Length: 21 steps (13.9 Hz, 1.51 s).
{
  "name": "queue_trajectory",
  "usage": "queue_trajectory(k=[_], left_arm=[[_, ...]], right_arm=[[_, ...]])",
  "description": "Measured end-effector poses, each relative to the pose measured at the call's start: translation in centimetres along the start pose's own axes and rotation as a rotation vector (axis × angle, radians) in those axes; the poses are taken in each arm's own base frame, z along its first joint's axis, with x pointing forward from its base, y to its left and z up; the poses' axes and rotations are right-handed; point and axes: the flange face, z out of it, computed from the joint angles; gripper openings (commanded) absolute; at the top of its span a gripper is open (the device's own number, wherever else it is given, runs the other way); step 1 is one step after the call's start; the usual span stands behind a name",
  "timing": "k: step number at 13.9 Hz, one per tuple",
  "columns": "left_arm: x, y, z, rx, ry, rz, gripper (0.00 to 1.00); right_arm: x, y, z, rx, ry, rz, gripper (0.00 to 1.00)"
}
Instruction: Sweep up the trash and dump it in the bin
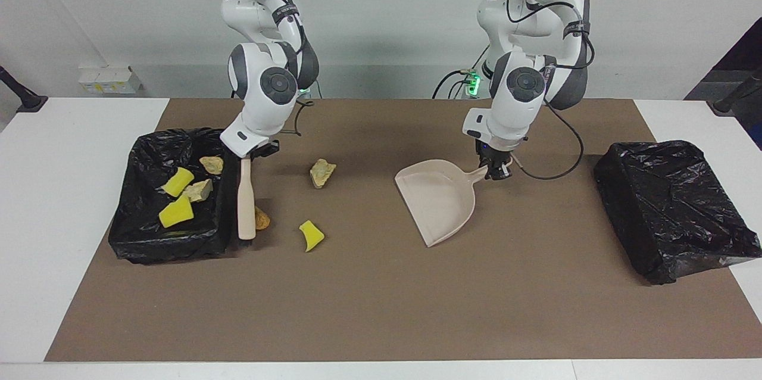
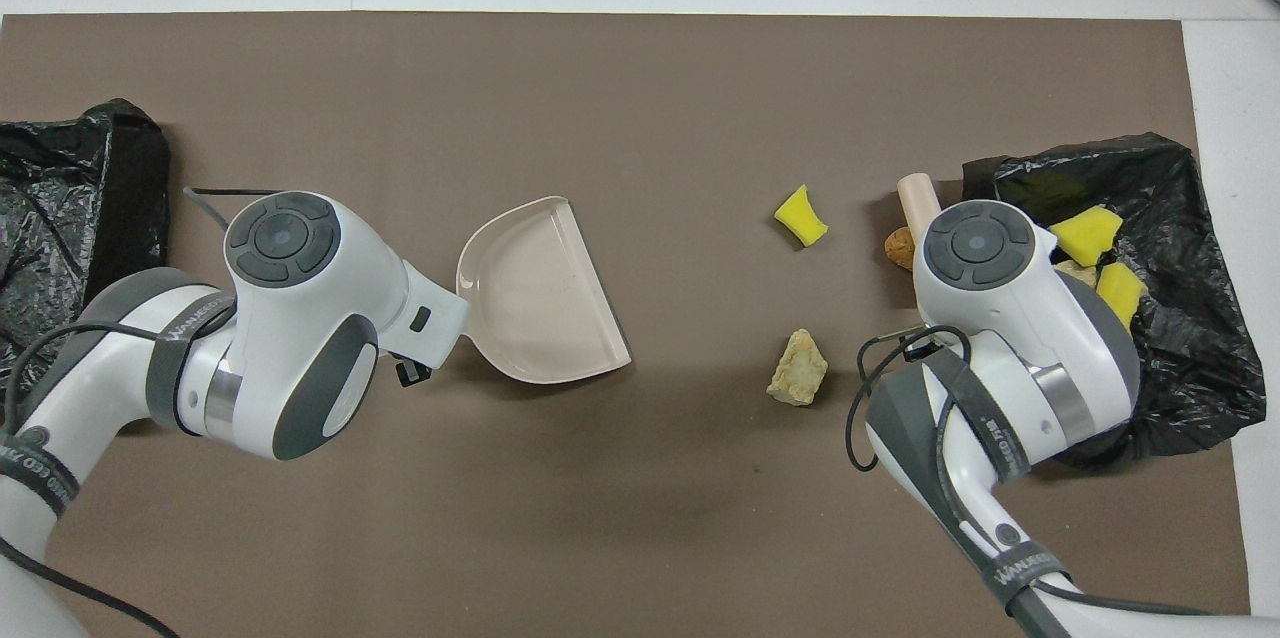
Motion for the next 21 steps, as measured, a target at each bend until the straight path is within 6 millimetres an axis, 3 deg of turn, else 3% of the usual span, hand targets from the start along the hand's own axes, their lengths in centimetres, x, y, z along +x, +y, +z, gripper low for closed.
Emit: queue_trajectory(k=[2, 5, 8, 10, 12, 14, 16, 18, 19, 21], left_arm=[[0.4, 0.4, -0.1, 0.002, 0.000, 0.008, 0.00], [0.5, 0.6, -0.1, 0.002, -0.001, 0.010, 0.00], [0.5, 0.6, -0.1, 0.002, -0.001, 0.010, 0.00], [0.6, 0.7, 0.0, 0.002, -0.001, 0.012, 0.00], [1.1, 1.1, 0.4, 0.010, 0.004, 0.016, 0.00], [1.4, 1.4, 0.6, 0.017, 0.004, 0.018, 0.00], [1.5, 1.4, 0.6, 0.034, -0.012, 0.032, 0.00], [1.4, 1.3, 0.5, 0.065, -0.045, 0.060, 0.00], [1.3, 1.2, 0.5, 0.082, -0.064, 0.075, 0.00], [1.3, 1.2, 0.5, 0.096, -0.075, 0.085, 0.00]], right_arm=[[0.4, -2.4, -0.1, 0.084, 0.007, -0.002, 0.00], [1.1, -8.6, -0.9, 0.185, 0.020, 0.029, 0.00], [1.0, -14.3, -4.6, 0.248, 0.036, 0.062, 0.00], [0.6, -15.7, -6.7, 0.250, 0.045, 0.068, 0.00], [0.4, -13.4, -8.1, 0.242, 0.030, 0.100, 0.00], [0.1, -7.7, -8.8, 0.236, -0.003, 0.146, 0.00], [-0.1, -1.6, -7.9, 0.245, -0.028, 0.184, 0.00], [-0.1, 2.7, -5.7, 0.257, -0.057, 0.213, 0.00], [-0.3, 3.8, -4.5, 0.254, -0.075, 0.221, 0.00], [-1.0, 3.8, -2.7, 0.229, -0.082, 0.218, 0.00]])
